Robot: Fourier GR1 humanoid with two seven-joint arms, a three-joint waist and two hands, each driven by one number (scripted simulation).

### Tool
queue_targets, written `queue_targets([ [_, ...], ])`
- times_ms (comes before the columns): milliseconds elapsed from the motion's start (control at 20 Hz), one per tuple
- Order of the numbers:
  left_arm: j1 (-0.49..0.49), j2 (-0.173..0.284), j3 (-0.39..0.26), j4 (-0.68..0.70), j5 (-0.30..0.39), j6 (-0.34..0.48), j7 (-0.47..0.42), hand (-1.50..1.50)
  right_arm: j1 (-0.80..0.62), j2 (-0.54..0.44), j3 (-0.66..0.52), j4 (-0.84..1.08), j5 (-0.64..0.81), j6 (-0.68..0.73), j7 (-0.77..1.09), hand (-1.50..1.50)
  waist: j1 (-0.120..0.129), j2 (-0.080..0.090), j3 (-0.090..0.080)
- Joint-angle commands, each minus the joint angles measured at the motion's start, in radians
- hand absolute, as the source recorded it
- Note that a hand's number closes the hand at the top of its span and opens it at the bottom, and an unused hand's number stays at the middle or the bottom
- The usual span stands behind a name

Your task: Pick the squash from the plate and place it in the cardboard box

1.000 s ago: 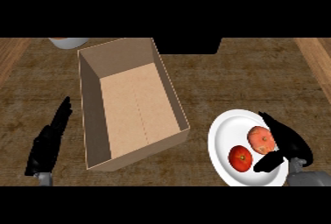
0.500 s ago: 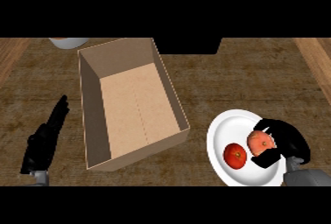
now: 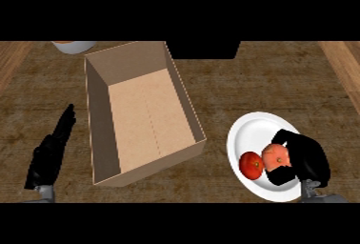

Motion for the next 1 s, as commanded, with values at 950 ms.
queue_targets([
  [950, -0.020, 0.013, 0.028, 0.001, 0.020, -0.030, 0.004, 0.00, -0.141, 0.258, 0.589, -0.551, 0.297, -0.063, 0.483, 1.50, 0.018, 0.003, 0.001],
])
